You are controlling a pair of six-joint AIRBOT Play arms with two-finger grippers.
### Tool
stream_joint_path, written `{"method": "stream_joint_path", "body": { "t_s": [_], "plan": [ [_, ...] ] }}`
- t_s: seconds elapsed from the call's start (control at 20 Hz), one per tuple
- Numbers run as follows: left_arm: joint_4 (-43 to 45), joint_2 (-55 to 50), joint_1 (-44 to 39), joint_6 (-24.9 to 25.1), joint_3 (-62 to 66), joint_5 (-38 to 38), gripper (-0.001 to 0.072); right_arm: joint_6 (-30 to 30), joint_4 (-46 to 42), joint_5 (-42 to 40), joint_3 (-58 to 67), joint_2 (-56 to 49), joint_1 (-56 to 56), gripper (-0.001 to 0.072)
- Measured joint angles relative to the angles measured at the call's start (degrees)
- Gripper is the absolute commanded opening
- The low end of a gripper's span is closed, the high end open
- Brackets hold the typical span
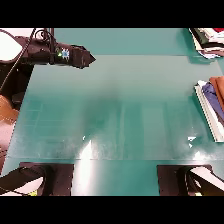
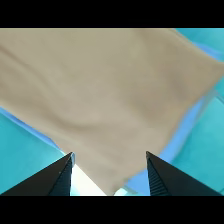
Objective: Fold the shirts.
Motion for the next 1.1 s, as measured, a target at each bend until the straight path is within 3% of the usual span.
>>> {"method": "stream_joint_path", "body": {
  "t_s": [0.25,0.6,0.7,0.75,0.8,1.1],
  "plan": [
    [0.0,0.0,0.0,0.0,0.0,-0.3,0.0023,0.1,8.2,-2.1,6.1,0.3,6.6,0.0527],
    [0.4,0.0,0.0,0.0,0.0,-0.2,0.0022,0.1,14.6,-6.3,11.0,0.0,39.0,0.0514],
    [0.3,0.0,0.0,0.0,0.0,0.1,0.0022,0.0,13.1,-8.3,11.3,-0.6,48.0,0.0345],
    [0.2,0.0,0.0,0.0,0.0,0.1,0.0022,0.0,12.0,-9.2,11.4,-0.9,51.9,0.0151],
    [0.2,0.0,0.0,0.0,0.0,0.2,0.0023,0.0,10.7,-9.9,11.5,-1.3,55.8,0.0015],
    [0.0,0.0,0.0,0.0,0.0,0.5,0.0023,0.0,5.6,-13.4,11.6,-2.4,68.7,0.0015]
  ]
}}
